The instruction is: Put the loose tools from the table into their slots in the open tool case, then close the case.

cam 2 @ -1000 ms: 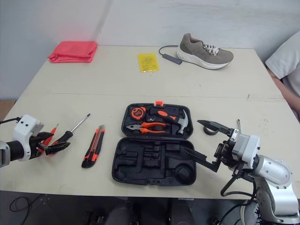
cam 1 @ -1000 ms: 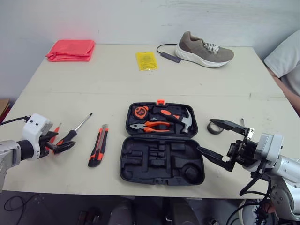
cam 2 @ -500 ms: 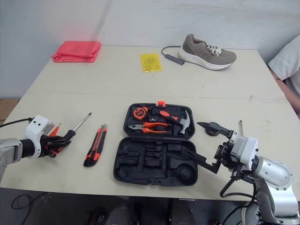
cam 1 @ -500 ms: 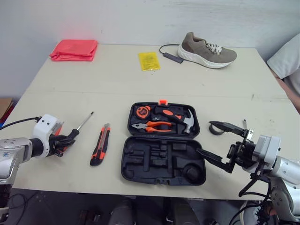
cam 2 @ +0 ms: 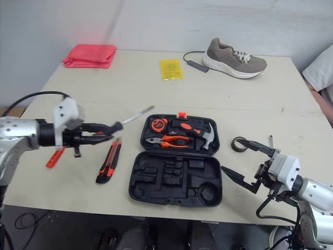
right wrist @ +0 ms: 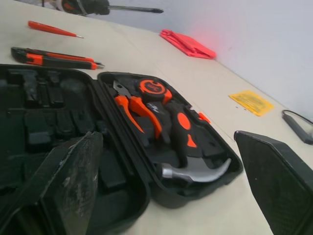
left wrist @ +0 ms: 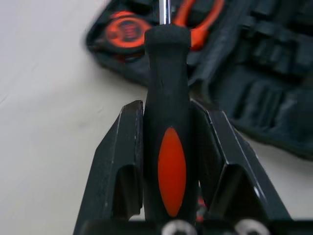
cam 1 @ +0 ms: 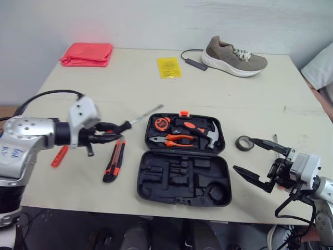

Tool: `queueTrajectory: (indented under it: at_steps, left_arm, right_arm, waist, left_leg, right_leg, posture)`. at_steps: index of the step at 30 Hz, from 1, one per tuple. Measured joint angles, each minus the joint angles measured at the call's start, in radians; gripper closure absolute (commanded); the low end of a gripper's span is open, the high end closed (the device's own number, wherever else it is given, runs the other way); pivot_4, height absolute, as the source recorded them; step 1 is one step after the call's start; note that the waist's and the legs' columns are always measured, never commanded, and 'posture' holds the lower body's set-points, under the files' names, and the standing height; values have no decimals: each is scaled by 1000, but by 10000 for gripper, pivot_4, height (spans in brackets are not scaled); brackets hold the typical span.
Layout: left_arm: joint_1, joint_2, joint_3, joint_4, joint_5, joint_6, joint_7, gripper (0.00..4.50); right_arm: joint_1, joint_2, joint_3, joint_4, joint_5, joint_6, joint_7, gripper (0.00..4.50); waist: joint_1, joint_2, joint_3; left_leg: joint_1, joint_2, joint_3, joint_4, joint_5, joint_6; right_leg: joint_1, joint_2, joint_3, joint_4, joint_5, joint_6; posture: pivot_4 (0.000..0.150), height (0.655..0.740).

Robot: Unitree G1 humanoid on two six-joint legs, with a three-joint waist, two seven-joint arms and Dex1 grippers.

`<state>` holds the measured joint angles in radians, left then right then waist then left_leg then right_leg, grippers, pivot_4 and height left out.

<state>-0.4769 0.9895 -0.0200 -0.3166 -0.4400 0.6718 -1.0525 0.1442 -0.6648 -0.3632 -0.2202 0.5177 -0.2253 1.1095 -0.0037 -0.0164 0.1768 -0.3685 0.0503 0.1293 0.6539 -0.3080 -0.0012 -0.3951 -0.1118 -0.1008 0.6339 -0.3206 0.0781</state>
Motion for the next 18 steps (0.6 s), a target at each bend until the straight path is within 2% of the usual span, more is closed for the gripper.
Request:
queueTrajectory:
  at_steps: [6, 11, 18]
  left_arm:
    - [-121, -62, -232, -107, 87, 66, 11, 37408]
    - [-166, -151, -399, -106, 218, 77, 65, 37409]
    - [-267, -254, -549, -62, 382, 46, 85, 37409]
  right_arm:
    - [8, -10, -4, -15, 0, 5, -10, 0]
    - [37, -30, -4, -108, 1, 61, -61, 0]
    - [41, -33, 0, -178, 1, 124, -105, 0]
  waist:
    - [4, 0, 0]
    - [7, 0, 0]
    - [18, 0, 0]
  left_leg:
    - [0, -1, 0, 2, 1, 0]
    - [-2, -1, -2, 4, 0, 1]
    - [-3, -2, -3, 7, 0, 1]
  right_leg:
    - [0, 2, 1, 0, 0, 0]
    - [0, 2, 2, 1, 0, 1]
    - [1, 2, 2, 1, -1, 1]
  posture:
    - [1500, 7400]
    - [1500, 7400]
    - [1500, 7400]
